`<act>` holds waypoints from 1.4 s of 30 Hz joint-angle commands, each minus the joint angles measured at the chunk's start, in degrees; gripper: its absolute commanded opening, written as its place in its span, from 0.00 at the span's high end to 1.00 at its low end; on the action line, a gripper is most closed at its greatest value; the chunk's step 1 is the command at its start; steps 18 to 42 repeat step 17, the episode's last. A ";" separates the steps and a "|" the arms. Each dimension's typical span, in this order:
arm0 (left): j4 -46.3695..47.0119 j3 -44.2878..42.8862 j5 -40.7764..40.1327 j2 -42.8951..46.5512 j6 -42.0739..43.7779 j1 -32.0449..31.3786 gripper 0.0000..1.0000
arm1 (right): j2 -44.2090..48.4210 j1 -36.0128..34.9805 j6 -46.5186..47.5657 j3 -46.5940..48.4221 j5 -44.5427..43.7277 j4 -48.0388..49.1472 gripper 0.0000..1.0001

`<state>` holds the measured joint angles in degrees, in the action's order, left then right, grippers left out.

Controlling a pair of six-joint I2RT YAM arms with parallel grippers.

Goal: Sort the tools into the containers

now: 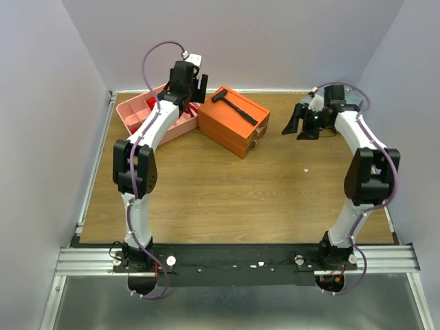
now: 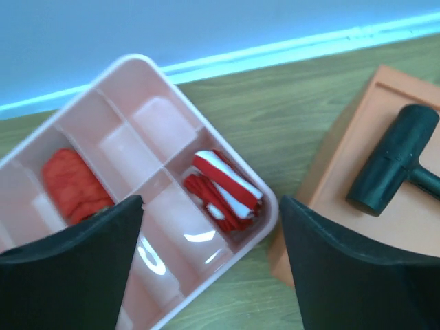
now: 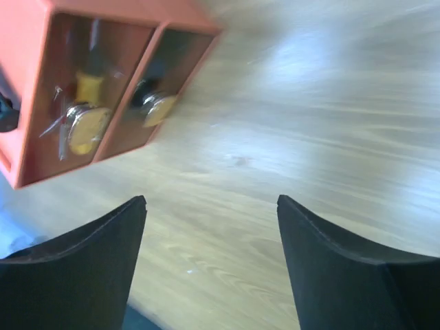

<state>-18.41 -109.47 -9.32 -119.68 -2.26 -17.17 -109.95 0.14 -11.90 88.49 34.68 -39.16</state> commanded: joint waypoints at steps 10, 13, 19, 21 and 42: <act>4.62 21.04 -11.34 21.23 3.06 1.87 0.01 | 20.47 0.39 9.35 -0.51 -40.82 10.50 0.00; 3.30 23.51 -7.38 22.82 -0.11 3.98 0.01 | 22.05 0.39 9.79 -0.25 -43.20 11.47 0.00; 3.21 23.95 -6.67 23.17 -0.37 4.42 0.01 | 23.29 0.39 9.71 -0.60 -41.28 11.56 0.00; 3.21 23.95 -6.67 23.17 -0.37 4.42 0.01 | 23.29 0.39 9.71 -0.60 -41.28 11.56 0.00; 3.21 23.95 -6.67 23.17 -0.37 4.42 0.01 | 23.29 0.39 9.71 -0.60 -41.28 11.56 0.00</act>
